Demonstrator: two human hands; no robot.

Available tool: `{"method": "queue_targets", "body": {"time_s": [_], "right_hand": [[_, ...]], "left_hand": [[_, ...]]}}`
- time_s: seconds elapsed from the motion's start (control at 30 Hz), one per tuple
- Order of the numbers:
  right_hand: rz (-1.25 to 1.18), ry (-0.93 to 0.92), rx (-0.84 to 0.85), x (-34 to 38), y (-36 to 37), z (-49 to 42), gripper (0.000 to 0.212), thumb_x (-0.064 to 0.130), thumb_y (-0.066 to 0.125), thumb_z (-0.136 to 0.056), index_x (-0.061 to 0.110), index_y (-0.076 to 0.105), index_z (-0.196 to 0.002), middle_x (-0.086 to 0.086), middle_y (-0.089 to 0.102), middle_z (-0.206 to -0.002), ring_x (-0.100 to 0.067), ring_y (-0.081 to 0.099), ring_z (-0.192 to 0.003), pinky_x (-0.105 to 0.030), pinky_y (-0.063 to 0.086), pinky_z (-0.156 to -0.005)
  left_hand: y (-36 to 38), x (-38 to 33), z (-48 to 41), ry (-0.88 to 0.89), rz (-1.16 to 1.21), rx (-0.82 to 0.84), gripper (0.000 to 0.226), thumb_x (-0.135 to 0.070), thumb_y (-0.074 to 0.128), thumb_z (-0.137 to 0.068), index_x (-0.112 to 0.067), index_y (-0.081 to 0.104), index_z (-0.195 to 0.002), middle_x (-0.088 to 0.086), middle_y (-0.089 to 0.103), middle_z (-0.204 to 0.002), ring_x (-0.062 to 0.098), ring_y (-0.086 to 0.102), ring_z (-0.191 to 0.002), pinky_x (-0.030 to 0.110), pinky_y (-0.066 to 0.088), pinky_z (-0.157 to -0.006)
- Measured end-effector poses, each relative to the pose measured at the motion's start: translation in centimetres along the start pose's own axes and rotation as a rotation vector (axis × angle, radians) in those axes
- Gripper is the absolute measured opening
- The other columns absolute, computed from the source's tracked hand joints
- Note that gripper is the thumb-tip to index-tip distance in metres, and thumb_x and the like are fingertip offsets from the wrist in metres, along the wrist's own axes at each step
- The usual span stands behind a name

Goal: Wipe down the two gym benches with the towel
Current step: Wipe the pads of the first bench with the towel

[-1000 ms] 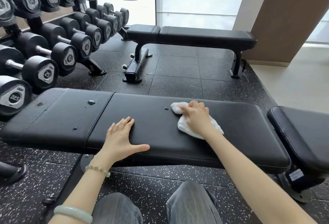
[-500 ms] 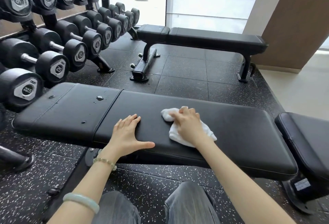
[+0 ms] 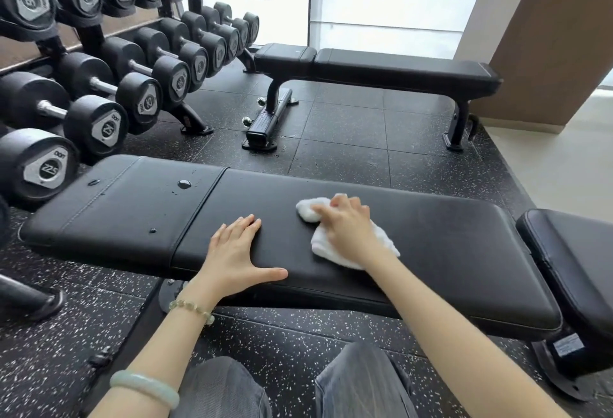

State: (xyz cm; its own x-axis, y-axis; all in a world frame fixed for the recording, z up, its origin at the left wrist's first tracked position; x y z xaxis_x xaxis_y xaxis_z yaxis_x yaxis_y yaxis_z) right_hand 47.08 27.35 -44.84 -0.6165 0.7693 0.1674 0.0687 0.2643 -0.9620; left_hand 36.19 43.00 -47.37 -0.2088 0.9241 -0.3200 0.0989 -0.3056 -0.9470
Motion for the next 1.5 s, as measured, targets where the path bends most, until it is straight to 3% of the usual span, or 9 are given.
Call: {"method": "queue_targets", "body": {"time_s": [0.33,0.53,0.67,0.77,0.9,1.0,1.2,1.33,1.5], "right_hand": [[0.056,0.17,0.07,-2.6,2.7,-9.7,0.038,0.025,0.042,-0.083,0.035,0.054,-0.118,-0.005,0.047,-0.117,-0.03,0.038,-0.109,-0.043,0.032,-0.095],[0.006,-0.123,0.077,4.3,1.7,-1.3,0.044,0.03,0.051,-0.076,0.031,0.053,-0.12,-0.008,0.047,-0.117,-0.033,0.042,-0.104,-0.046,0.035,-0.092],[-0.1,-0.283,-0.096,7.0,-0.4,5.1,0.043,0.025,0.033,-0.069,0.028,0.066,-0.098,-0.012,0.06,-0.1,-0.036,0.057,-0.079,-0.047,0.048,-0.066],[-0.13,-0.351,-0.12,7.1,-0.9,6.5,0.049,0.018,0.029,-0.067,0.029,0.066,-0.097,-0.011,0.06,-0.1,-0.034,0.058,-0.079,-0.045,0.048,-0.065],[-0.018,-0.118,-0.007,3.5,-0.6,1.3,0.047,0.027,0.048,-0.065,0.036,0.056,-0.11,-0.005,0.049,-0.106,-0.033,0.045,-0.094,-0.042,0.036,-0.084],[-0.006,0.061,0.025,-1.0,0.9,-4.3,0.04,0.028,0.051,-0.077,0.036,0.053,-0.116,-0.004,0.048,-0.114,-0.029,0.041,-0.104,-0.041,0.033,-0.091],[0.013,0.12,0.034,-1.4,1.7,-6.4,0.035,0.02,0.044,-0.089,0.032,0.054,-0.12,-0.007,0.045,-0.124,-0.031,0.037,-0.113,-0.042,0.029,-0.095],[-0.005,-0.027,0.001,2.3,0.9,-1.0,0.034,0.023,0.049,-0.085,0.029,0.055,-0.118,-0.009,0.047,-0.119,-0.032,0.041,-0.107,-0.044,0.032,-0.088],[-0.035,-0.149,-0.034,3.3,-0.2,6.2,0.032,0.017,0.06,-0.061,0.029,0.066,-0.09,-0.01,0.059,-0.094,-0.033,0.056,-0.071,-0.041,0.044,-0.059]], "left_hand": [[-0.3,0.1,0.0,-0.017,0.03,0.0,0.137,-0.096,0.035,-0.032,-0.023,0.024,-0.148,-0.009,0.016,-0.156,0.008,0.006,-0.143,0.031,-0.002,-0.116],[-0.1,0.1,-0.1,-0.012,0.009,0.041,0.14,-0.096,0.037,-0.031,-0.022,0.019,-0.149,-0.008,0.011,-0.157,0.01,0.001,-0.144,0.032,-0.004,-0.116],[0.5,0.2,0.0,0.022,-0.012,0.123,0.148,-0.097,0.041,-0.025,-0.024,0.01,-0.151,-0.007,0.002,-0.158,0.008,-0.006,-0.144,0.031,-0.009,-0.114],[0.3,0.1,0.1,0.032,-0.034,0.113,0.141,-0.091,0.044,-0.031,-0.024,0.01,-0.151,-0.007,0.001,-0.158,0.008,-0.006,-0.144,0.03,-0.01,-0.114],[0.1,-0.1,0.0,0.014,-0.03,0.091,0.158,-0.102,0.032,-0.014,-0.024,0.014,-0.15,-0.007,0.006,-0.158,0.009,-0.002,-0.144,0.03,-0.007,-0.115],[0.1,-0.1,0.1,0.006,-0.016,0.085,0.146,-0.093,0.045,-0.025,-0.024,0.017,-0.15,-0.007,0.008,-0.158,0.009,0.0,-0.144,0.03,-0.006,-0.116],[0.0,0.0,0.0,-0.013,-0.012,0.091,0.145,-0.092,0.047,-0.024,-0.025,0.018,-0.15,-0.007,0.009,-0.158,0.009,0.001,-0.144,0.031,-0.004,-0.117],[-0.1,0.1,0.0,-0.012,-0.013,0.09,0.153,-0.097,0.043,-0.017,-0.024,0.019,-0.15,-0.007,0.01,-0.158,0.01,0.002,-0.144,0.032,-0.003,-0.117],[-0.1,0.1,0.1,-0.013,-0.023,0.092,0.146,-0.093,0.046,-0.024,-0.024,0.018,-0.15,-0.008,0.009,-0.158,0.009,0.001,-0.145,0.03,-0.003,-0.116]]}}
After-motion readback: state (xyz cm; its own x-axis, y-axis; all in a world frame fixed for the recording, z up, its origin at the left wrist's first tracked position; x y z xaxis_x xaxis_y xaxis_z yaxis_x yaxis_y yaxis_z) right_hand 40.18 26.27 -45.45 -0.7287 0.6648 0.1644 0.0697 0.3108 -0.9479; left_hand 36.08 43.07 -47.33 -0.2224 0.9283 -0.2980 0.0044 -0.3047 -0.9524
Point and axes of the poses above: each hand's wrist, its own z-axis away from the middle knuckle, its own y-axis out of the palm, x = y × z, the point moved 10 cm from there along -z, towards the middle knuckle
